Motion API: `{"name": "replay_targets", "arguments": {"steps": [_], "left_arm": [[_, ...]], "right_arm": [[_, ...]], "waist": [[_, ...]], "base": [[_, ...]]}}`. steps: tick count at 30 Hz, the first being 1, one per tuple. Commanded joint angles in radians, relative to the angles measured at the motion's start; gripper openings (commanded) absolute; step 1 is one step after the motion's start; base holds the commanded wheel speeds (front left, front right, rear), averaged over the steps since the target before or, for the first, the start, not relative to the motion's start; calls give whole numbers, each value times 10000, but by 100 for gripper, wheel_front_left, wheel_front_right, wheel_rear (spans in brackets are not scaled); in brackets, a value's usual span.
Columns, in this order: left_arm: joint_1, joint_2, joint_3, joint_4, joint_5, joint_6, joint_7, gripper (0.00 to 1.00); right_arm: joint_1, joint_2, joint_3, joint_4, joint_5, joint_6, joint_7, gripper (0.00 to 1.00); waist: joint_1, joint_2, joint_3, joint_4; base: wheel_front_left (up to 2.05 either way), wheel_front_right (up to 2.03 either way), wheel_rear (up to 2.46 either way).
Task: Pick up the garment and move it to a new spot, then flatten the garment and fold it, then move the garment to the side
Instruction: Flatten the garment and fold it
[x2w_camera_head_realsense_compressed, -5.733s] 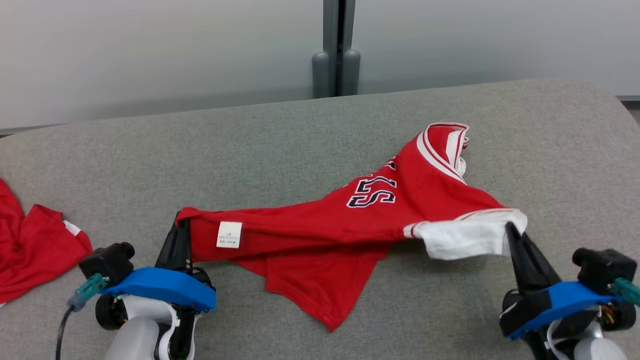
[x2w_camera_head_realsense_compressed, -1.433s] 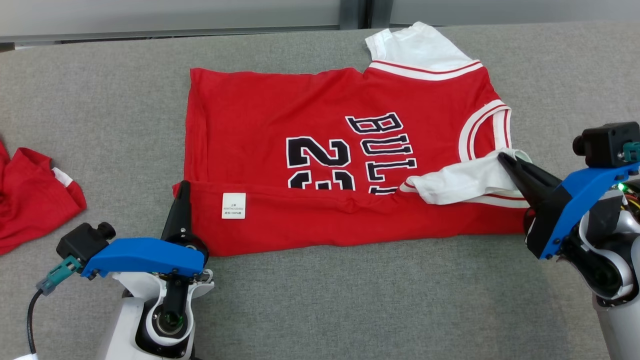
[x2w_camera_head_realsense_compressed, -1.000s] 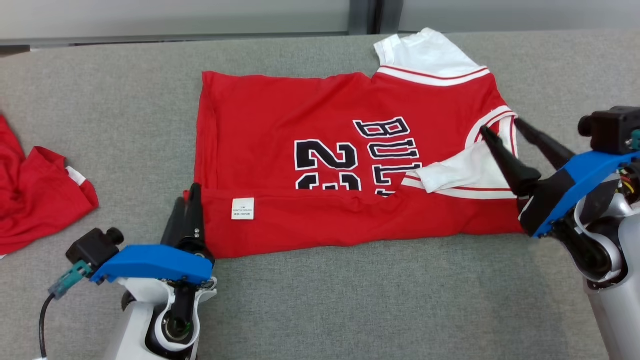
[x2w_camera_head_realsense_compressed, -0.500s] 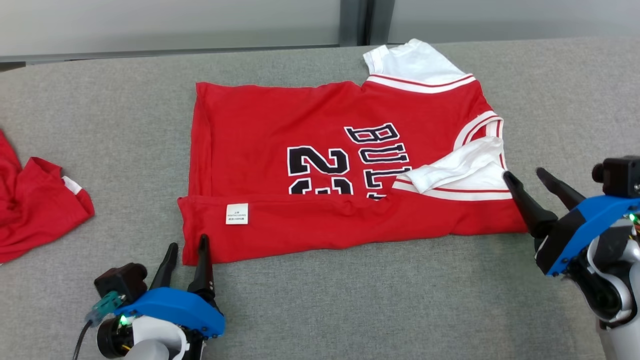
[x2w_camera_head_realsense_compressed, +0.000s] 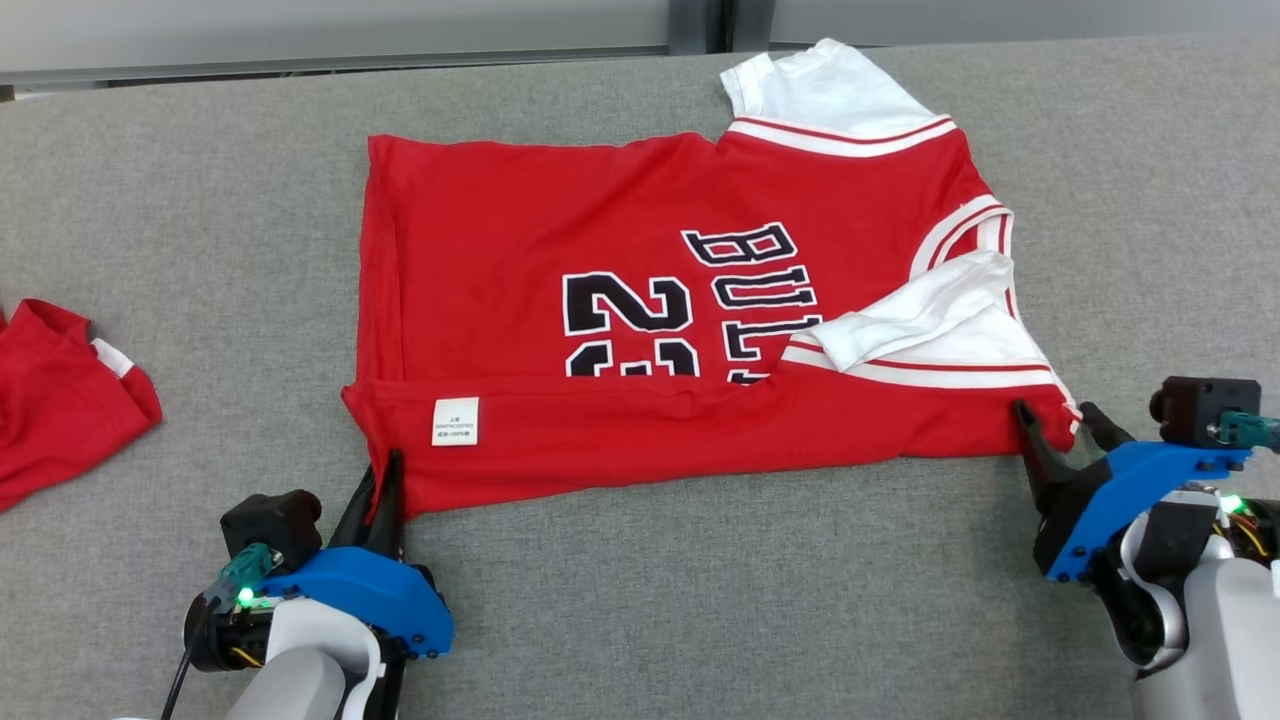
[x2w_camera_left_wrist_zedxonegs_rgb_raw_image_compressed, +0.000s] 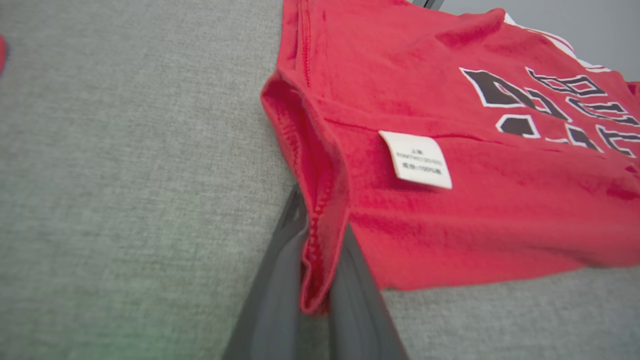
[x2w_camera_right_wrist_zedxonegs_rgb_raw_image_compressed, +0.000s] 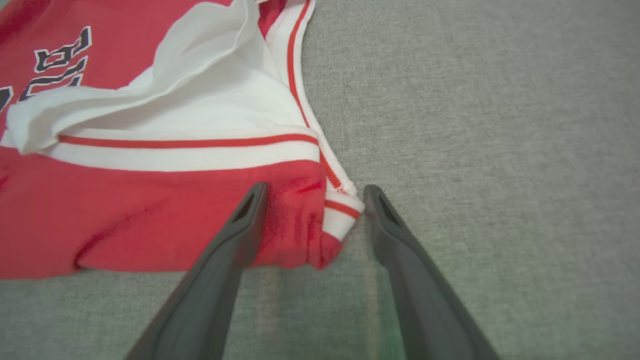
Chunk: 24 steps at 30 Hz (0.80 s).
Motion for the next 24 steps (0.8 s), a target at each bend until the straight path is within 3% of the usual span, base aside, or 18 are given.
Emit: {"name": "replay_targets", "arguments": {"steps": [1, 7, 8, 9, 10, 16, 24], "left_arm": [[2, -11, -100, 281, -61, 32, 137, 0], [-31, -82, -163, 393, -112, -67, 89, 0], [-16, -106, -190, 404, -118, -84, 85, 0], [11, -117, -199, 407, -137, -94, 78, 0], [53, -125, -204, 412, -153, -101, 75, 0], [390, 25, -72, -50, -279, -114, -80, 0], [1687, 531, -42, -1559, -485, 331, 439, 0]], "right_arm": [[-177, 94, -59, 156, -198, 1, -106, 100], [-169, 447, -30, 1077, -988, 3, 287, 100], [-86, 483, 54, 1105, -1009, 4, 358, 79], [-1, 515, 73, 1071, -989, 17, 362, 4], [91, 527, 100, 995, -956, 15, 360, 0], [662, 464, -127, -173, -854, 1, 62, 0], [2236, 357, -367, -2349, -362, 1, 1037, 0]], "waist": [[1, 0, 21, 8], [1, 0, -20, 117], [1, 0, -68, 143], [1, 0, -113, 156], [1, 0, -182, 166], [1, 0, -708, 132], [1, 0, -1361, 51]], "base": [[0, 0, 0], [0, 0, 0], [0, 0, 0], [0, 0, 0], [0, 0, 0], [0, 0, 0], [0, 0, 0]]}}
